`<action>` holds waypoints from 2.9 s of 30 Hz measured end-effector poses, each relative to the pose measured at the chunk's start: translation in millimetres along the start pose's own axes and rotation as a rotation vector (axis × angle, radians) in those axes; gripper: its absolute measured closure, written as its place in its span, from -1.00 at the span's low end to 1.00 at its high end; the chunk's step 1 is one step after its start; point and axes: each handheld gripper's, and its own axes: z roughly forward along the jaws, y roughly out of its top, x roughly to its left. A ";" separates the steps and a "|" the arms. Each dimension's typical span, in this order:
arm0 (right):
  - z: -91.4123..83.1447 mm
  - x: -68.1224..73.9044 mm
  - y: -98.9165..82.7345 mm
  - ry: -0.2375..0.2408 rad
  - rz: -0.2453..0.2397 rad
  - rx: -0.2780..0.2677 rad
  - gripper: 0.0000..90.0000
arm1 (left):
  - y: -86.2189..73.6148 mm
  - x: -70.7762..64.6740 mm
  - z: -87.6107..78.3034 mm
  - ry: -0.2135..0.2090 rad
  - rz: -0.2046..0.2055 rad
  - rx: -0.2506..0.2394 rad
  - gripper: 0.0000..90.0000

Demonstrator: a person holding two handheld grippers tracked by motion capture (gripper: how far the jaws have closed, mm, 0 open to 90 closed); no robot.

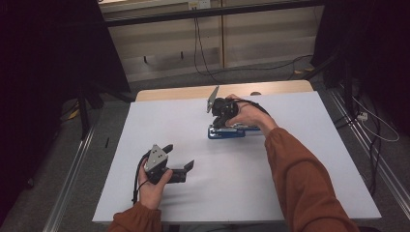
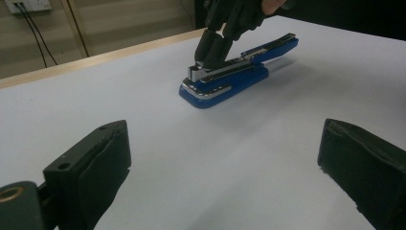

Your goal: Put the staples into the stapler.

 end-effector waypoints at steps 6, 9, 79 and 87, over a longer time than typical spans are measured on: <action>0.6 0.1 2.5 -0.002 -0.017 0.007 0.76 | 0.0 0.1 -0.3 -0.001 0.003 0.003 -0.90; 0.9 0.5 3.2 -0.006 -0.022 0.011 0.76 | 0.1 0.2 -0.5 0.000 0.004 0.002 -0.90; -24.0 47.0 -61.8 -0.185 0.483 -0.376 -0.81 | -0.2 4.5 1.1 0.017 -0.057 0.001 -0.91; -27.7 58.3 -79.1 -0.202 0.535 -0.406 -0.85 | 1.5 5.2 3.1 0.010 -0.066 0.010 -0.89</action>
